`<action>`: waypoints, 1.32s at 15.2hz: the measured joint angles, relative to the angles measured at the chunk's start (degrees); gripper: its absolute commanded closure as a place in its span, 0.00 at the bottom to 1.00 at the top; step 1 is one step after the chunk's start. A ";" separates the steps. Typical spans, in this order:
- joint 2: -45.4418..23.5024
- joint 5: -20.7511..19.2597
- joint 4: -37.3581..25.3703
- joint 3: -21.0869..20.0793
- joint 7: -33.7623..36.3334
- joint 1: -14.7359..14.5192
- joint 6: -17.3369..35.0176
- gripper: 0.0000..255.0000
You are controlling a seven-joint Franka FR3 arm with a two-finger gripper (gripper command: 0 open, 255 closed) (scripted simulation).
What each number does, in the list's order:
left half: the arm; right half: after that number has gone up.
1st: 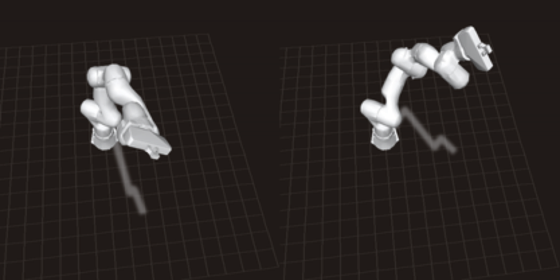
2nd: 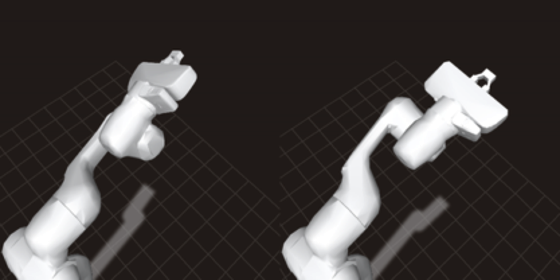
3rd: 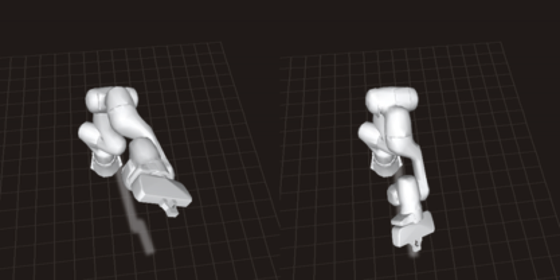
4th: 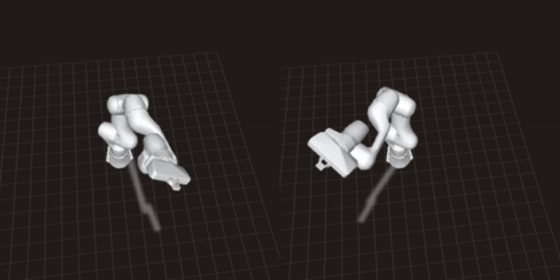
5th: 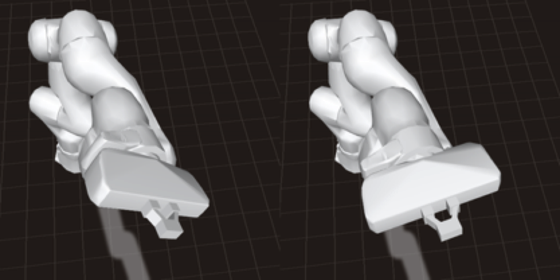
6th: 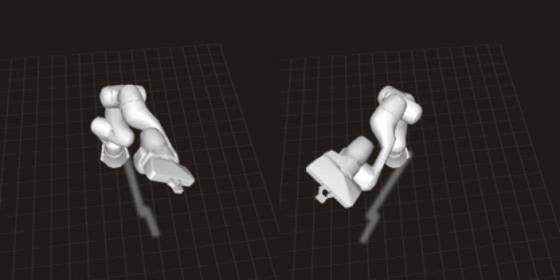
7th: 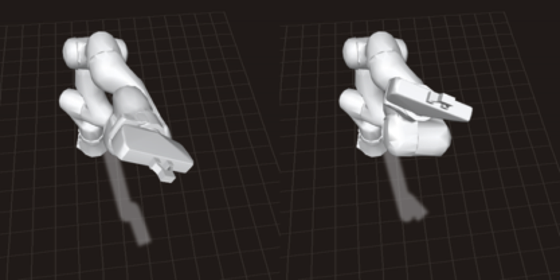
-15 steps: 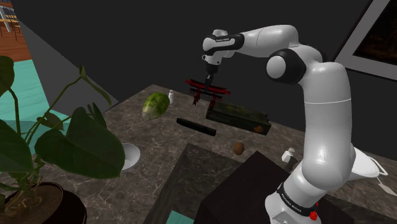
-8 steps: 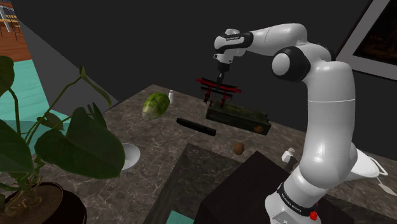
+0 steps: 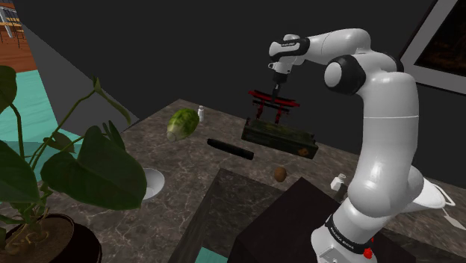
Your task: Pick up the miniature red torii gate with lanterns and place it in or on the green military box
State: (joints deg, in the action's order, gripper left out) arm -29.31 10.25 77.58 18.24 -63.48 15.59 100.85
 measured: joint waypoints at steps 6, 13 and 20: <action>-2.49 0.81 -4.66 1.49 -6.60 5.92 -2.58 1.00; -6.06 1.80 -10.14 2.27 -11.60 11.05 -4.77 1.00; -6.70 2.09 -5.93 2.08 -12.04 10.67 -0.02 1.00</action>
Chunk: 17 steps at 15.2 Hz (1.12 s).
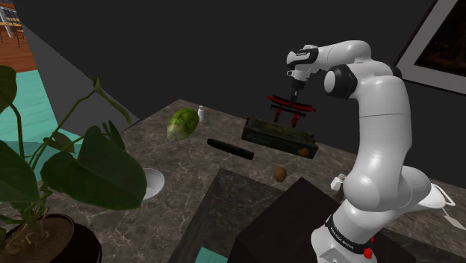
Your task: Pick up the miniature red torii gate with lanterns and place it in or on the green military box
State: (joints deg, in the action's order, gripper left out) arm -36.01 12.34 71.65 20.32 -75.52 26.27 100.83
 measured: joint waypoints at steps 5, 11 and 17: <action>-0.78 0.32 2.53 -0.19 -0.32 -0.14 3.24 1.00; -1.70 0.76 5.94 -0.44 -0.78 -0.35 7.47 1.00; -2.02 0.88 6.24 -0.51 -0.84 -0.34 8.18 1.00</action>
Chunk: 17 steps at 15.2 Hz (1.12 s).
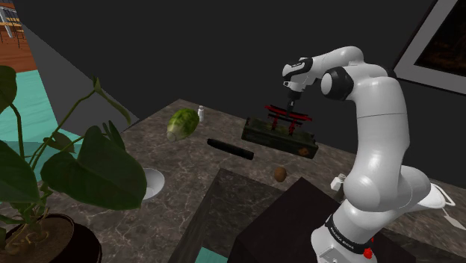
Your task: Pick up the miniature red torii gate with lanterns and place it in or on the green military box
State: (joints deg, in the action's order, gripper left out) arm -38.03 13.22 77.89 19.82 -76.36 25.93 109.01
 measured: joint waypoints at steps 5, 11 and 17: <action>-0.04 0.01 0.01 -0.01 0.00 -0.01 0.02 0.00; 0.65 -0.36 -3.09 0.22 0.36 0.25 -3.62 0.00; 0.93 -0.57 -5.81 0.33 0.60 0.54 -6.62 0.00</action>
State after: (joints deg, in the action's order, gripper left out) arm -37.10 12.65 72.08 20.15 -75.76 26.47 102.38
